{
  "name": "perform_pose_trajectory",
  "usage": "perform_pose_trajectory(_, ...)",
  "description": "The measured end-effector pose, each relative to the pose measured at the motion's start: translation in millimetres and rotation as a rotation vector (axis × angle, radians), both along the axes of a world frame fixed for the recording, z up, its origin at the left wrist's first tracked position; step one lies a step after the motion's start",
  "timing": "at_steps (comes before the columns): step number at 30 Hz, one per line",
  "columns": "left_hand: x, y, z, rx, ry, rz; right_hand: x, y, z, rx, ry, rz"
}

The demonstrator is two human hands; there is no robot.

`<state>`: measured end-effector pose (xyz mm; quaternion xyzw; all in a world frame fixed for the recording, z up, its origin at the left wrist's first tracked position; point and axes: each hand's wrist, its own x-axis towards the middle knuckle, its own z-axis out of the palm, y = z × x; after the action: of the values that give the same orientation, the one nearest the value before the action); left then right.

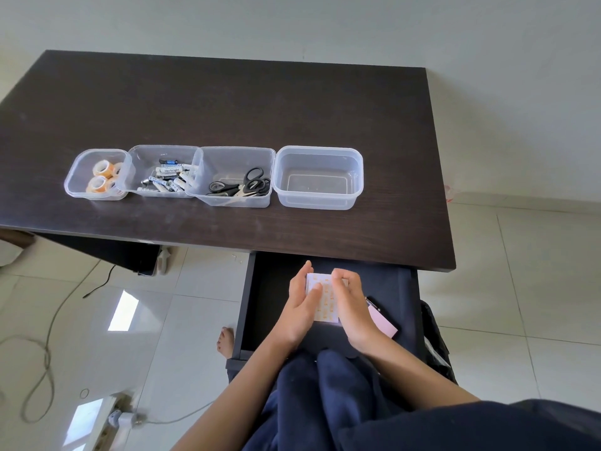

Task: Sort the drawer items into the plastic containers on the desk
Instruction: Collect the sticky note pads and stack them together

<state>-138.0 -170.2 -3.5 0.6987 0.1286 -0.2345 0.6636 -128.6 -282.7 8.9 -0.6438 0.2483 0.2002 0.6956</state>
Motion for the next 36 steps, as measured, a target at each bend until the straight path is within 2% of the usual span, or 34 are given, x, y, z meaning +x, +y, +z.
perform_pose_trajectory(10, 4, 3, 0, 0.032, -0.12, -0.071, 4, -1, 0, -0.031, -0.026, 0.07)
perform_pose_trajectory(13, 6, 5, 1, -0.001, -0.141, -0.036, 0, -6, -2, 0.027, -0.135, 0.107)
perform_pose_trajectory(16, 8, 7, 5, -0.049, -0.145, -0.011, -2, -8, -7, -0.013, -0.239, 0.16)
perform_pose_trajectory(23, 5, 10, 10, -0.085, -0.149, 0.043, 5, -10, -7, -0.089, -0.312, 0.177)
perform_pose_trajectory(25, 3, 12, 11, -0.122, -0.134, 0.032, 7, -10, -6, -0.059, -0.308, 0.158)
perform_pose_trajectory(28, 2, 14, 11, -0.079, -0.151, 0.004, 8, -6, -9, -0.052, -0.294, 0.167)
perform_pose_trajectory(36, -2, 16, 11, -0.038, -0.128, -0.076, 6, -5, -10, -0.143, -0.271, 0.388)
